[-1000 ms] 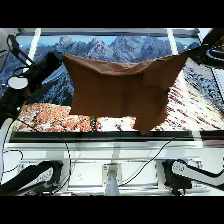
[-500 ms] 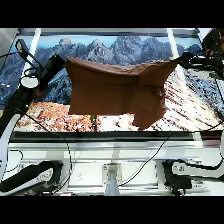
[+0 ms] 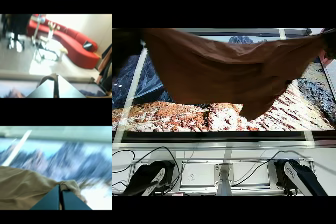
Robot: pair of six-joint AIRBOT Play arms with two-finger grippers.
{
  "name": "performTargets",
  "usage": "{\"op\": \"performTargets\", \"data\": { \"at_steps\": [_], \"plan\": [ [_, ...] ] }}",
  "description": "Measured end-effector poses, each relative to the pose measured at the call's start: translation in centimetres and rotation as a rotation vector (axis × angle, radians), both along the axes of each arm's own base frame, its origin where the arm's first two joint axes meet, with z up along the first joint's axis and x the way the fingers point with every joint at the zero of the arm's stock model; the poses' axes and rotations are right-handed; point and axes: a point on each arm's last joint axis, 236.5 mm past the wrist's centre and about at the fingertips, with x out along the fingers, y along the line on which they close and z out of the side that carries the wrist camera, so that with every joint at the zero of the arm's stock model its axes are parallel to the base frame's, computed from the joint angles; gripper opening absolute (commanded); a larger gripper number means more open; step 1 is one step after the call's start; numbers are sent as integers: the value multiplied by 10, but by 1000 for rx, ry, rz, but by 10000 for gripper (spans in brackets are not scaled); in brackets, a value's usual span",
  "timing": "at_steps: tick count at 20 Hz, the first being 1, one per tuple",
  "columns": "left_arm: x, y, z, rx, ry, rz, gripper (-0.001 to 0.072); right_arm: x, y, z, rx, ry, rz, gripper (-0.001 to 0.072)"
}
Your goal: Fold the clothes and pants, and hang the long-sleeved shirts on hangers.
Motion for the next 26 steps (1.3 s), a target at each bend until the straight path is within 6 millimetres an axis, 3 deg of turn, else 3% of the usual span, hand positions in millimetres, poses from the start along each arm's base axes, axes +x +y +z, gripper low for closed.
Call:
{"op": "performTargets", "data": {
  "at_steps": [3, 6, 8, 10, 11, 12, 14, 16, 18, 21, 23, 26],
  "plan": [
    [-76, 10, 58, 52, -159, 24, 9, -89, 12, 81, -121, -223, -60, 10],
    [-152, 23, 106, 54, -318, 50, 9, -179, 33, 137, -178, -428, -94, 10],
    [-192, 29, 126, 54, -399, 65, 9, -221, 43, 156, -178, -510, -107, 10],
    [-215, 33, 135, 60, -439, 77, 9, -242, 51, 160, -156, -531, -102, 9],
    [-217, 33, 134, 67, -434, 80, 9, -244, 53, 157, -142, -514, -95, 9],
    [-212, 33, 130, 71, -408, 81, 9, -239, 53, 150, -128, -476, -91, 10],
    [-184, 32, 109, 88, -294, 81, 10, -216, 47, 130, -98, -368, -83, 10],
    [-138, 28, 73, 116, -113, 80, 12, -175, 37, 96, -68, -204, -76, 10],
    [-87, 22, 23, 151, 99, 69, 12, -127, 23, 47, -30, 3, -64, 11],
    [-6, 12, -78, 221, 457, 41, 13, -56, 5, -50, 52, 349, -34, 11],
    [39, 6, -150, 261, 672, 26, 13, -18, -3, -118, 116, 552, -18, 12],
    [92, 1, -247, 292, 898, 14, 14, 27, -16, -209, 209, 772, -27, 12]
  ]
}}
